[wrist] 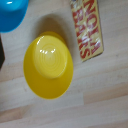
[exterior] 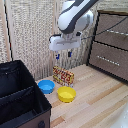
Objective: Kindly direct your grabber toward the cereal bar. Delicately grip the cereal bar using your grabber. Transport the clutched cereal bar to the rear part of the organizer. Set the cereal bar down and place it in the rear section of the organizer.
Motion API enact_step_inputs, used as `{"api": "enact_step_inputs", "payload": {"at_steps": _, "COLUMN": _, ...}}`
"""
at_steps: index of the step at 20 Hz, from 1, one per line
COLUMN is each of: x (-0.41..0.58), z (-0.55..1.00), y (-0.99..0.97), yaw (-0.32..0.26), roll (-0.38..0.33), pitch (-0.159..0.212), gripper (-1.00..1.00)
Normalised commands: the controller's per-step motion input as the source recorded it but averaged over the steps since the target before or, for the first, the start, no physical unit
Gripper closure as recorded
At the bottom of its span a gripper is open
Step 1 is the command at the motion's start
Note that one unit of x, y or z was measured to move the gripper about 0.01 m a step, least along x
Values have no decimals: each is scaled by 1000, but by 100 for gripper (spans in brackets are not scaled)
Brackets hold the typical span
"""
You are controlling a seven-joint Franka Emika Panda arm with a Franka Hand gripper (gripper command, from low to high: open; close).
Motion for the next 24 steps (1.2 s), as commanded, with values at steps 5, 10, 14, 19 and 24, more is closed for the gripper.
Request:
{"api": "enact_step_inputs", "payload": {"at_steps": 5, "x": 143, "z": -230, "y": -258, "yaw": 13, "roll": 22, "pitch": 20, "gripper": -100}}
{"api": "enact_step_inputs", "payload": {"at_steps": 10, "x": 244, "z": -208, "y": 130, "yaw": 93, "roll": -68, "pitch": 64, "gripper": -100}}
{"api": "enact_step_inputs", "payload": {"at_steps": 14, "x": 242, "z": -225, "y": 147, "yaw": 135, "roll": -110, "pitch": 59, "gripper": -100}}
{"api": "enact_step_inputs", "payload": {"at_steps": 19, "x": 459, "z": -286, "y": 2, "yaw": 236, "roll": -115, "pitch": 6, "gripper": -100}}
{"api": "enact_step_inputs", "payload": {"at_steps": 24, "x": 439, "z": -255, "y": -10, "yaw": 255, "roll": -94, "pitch": 7, "gripper": -100}}
